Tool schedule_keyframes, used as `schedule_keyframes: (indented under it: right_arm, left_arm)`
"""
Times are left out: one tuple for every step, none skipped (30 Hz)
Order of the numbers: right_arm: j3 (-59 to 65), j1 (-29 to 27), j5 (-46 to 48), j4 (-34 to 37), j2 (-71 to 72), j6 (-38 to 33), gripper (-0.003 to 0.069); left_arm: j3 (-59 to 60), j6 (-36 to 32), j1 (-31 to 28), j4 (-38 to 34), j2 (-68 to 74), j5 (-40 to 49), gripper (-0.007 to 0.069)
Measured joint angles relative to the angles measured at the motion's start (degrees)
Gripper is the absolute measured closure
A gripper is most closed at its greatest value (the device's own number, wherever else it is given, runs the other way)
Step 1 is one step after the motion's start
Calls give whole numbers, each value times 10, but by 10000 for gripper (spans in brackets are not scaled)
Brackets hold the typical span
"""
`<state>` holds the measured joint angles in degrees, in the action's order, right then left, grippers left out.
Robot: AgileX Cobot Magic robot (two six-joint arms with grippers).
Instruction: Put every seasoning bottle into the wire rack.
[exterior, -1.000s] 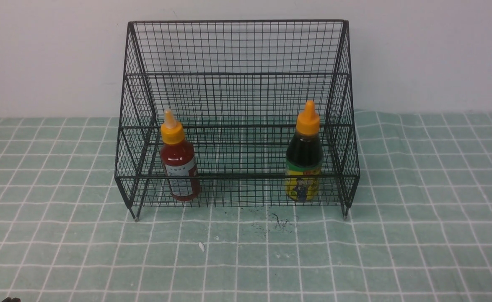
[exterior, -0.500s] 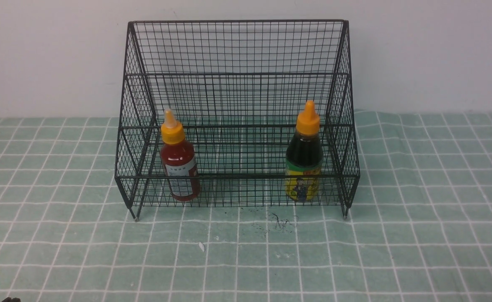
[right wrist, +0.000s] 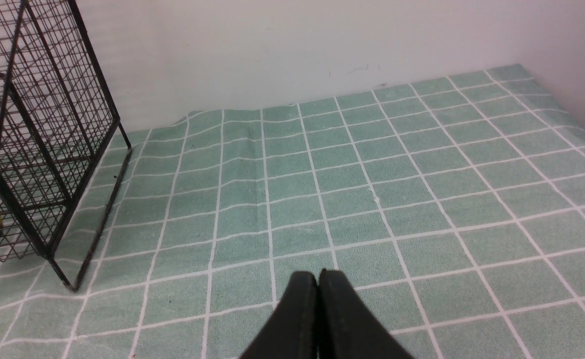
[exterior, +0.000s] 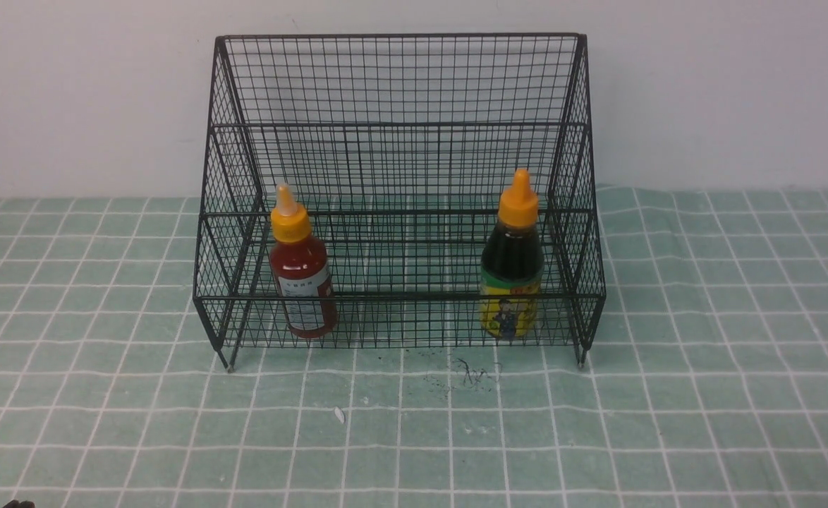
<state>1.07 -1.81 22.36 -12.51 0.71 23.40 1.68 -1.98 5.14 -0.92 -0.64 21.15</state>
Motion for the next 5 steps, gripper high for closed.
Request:
schedule_keyframes:
  right_arm:
    - [0,0,0,0,0,0,671]
    - [0,0,0,0,0,0,671]
    - [0,0,0,0,0,0,671]
    - [0,0,0,0,0,0,671]
    - [0,0,0,0,0,0,671]
  left_arm:
    - [0,0,0,0,0,0,631]
    - [0,0,0,0,0,0,631]
    - [0,0,0,0,0,0,631]
    - [0,0,0,0,0,0,631]
    - [0,0,0,0,0,0,631]
